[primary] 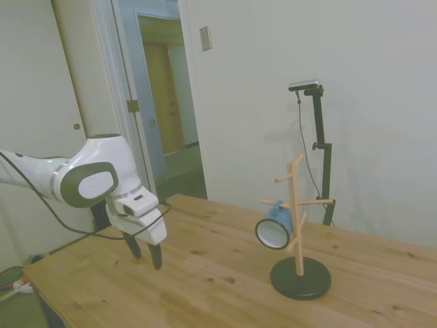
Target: Unload the mug
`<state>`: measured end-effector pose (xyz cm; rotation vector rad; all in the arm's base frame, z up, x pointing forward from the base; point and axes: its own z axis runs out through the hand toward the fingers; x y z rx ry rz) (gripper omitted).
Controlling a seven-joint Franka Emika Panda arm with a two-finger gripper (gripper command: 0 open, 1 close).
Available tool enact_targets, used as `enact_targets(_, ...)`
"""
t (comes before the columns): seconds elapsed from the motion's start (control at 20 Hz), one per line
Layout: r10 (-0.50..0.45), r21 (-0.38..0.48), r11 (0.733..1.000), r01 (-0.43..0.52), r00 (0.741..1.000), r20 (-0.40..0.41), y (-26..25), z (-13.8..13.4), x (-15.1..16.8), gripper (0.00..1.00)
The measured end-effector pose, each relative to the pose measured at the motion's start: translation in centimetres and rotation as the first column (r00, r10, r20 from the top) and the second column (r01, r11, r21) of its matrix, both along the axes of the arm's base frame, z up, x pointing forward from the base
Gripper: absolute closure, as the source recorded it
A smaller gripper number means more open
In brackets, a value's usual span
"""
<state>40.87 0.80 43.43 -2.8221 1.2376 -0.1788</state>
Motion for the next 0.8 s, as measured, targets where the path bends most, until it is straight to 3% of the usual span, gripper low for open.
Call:
enact_targets(0.2,0.0,0.01,1.0,0.0,1.0,0.009,-0.5,0.2,0.0,0.0)
enact_targets(0.4,-0.024,0.008,1.0,0.023,0.995,0.095,-2.0,1.8,0.5,0.0)
enact_targets(0.8,-0.156,0.02,0.987,0.157,0.942,0.298,-9.2,5.1,1.3,0.0)
